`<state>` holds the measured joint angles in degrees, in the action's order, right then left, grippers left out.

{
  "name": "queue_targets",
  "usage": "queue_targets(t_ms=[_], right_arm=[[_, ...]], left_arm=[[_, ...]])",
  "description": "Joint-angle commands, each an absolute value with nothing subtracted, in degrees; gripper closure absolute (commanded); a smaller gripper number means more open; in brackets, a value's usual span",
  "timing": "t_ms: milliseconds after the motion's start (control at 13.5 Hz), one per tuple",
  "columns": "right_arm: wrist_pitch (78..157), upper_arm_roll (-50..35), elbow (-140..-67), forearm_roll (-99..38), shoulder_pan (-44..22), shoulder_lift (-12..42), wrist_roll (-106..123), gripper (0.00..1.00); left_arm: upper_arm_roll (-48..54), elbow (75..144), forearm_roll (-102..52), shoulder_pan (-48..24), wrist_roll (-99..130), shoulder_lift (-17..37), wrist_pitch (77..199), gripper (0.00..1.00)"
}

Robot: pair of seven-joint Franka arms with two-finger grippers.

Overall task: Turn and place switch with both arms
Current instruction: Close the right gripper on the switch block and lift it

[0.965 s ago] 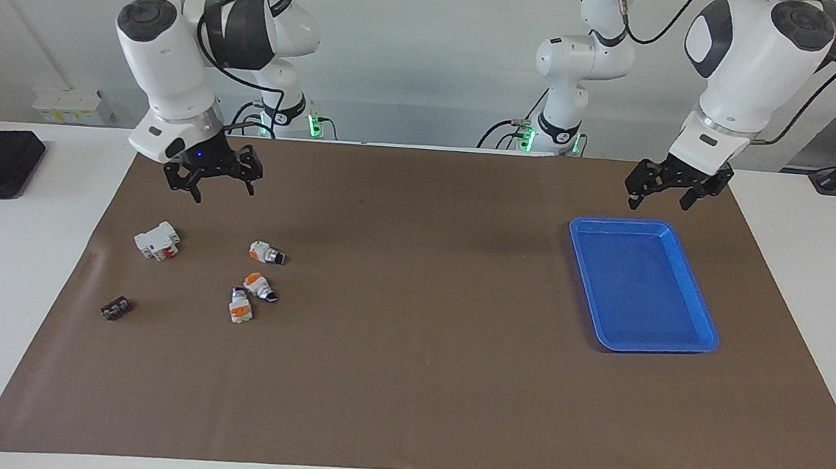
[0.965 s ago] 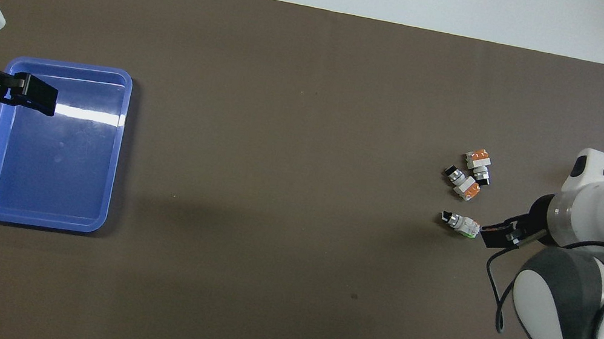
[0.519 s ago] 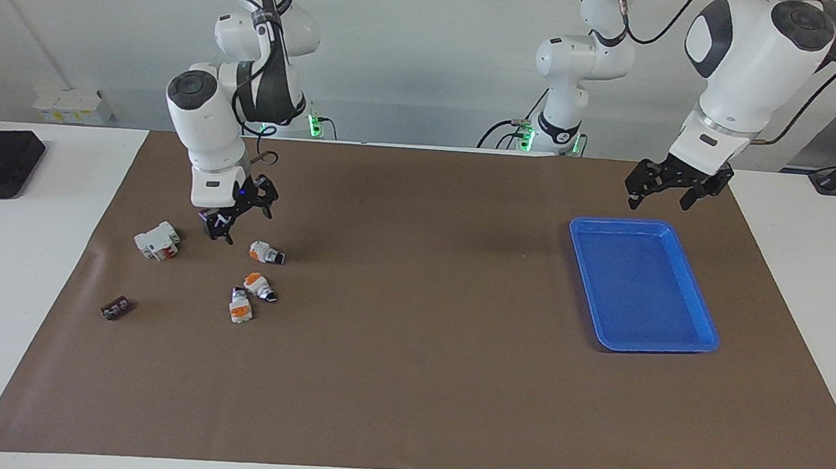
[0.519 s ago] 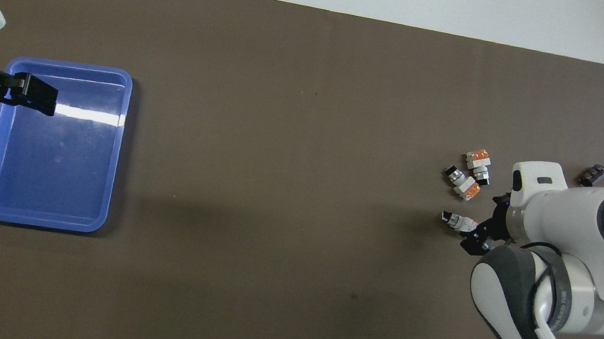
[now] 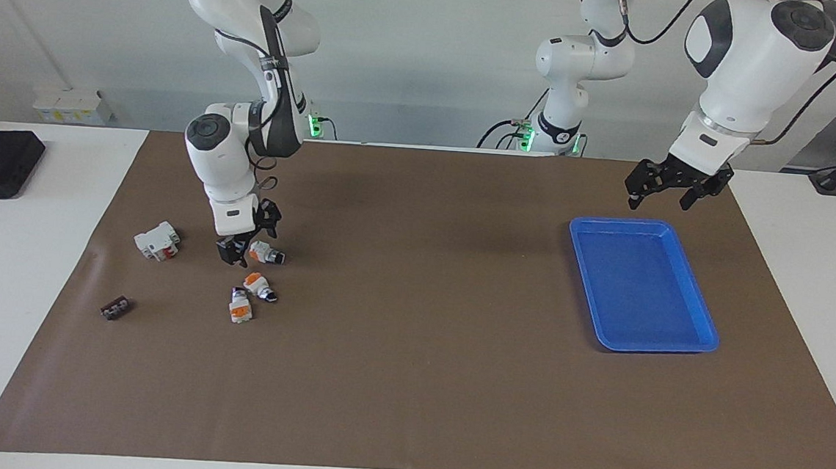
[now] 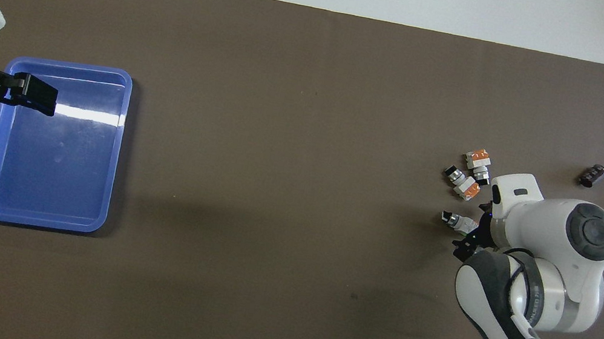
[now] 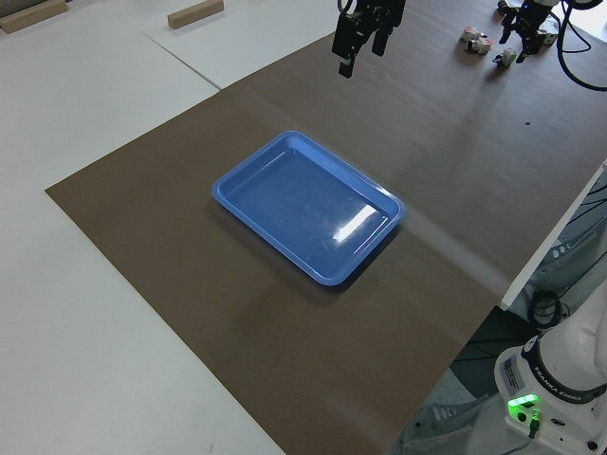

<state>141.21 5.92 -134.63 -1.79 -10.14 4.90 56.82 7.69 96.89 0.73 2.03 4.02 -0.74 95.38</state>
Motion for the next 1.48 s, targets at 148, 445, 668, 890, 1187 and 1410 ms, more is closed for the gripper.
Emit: queue_targets(t_ms=[148,445,668,890,1187,1410], right_arm=[[142.38,5.89,-137.98,-2.99,-9.58,2.90,58.97,0.00],[144.39,5.89,-138.86,-2.99,-8.61,2.55,60.99,0.04],[145.36,5.89,-138.87,-2.99,-9.40,2.64,60.39,0.10],[146.07,5.89,-138.87,-2.90,-9.49,2.81,60.47,0.13],[146.69,5.89,-138.87,-2.99,-10.10,2.90,60.55,0.23],[146.95,5.89,-138.87,-2.90,-10.28,2.90,60.73,0.60]], left_arm=[[7.47,97.65,0.26,2.29,2.99,-1.58,95.27,0.00],[7.47,97.65,0.26,2.37,2.99,-1.58,95.27,0.00],[7.47,97.65,0.26,2.37,2.99,-1.58,95.27,0.00],[7.47,97.65,0.26,2.29,2.99,-1.58,95.27,0.00],[7.47,97.65,0.26,2.29,2.99,-1.58,95.27,0.00],[7.47,97.65,0.26,2.37,2.99,-1.58,95.27,0.00]])
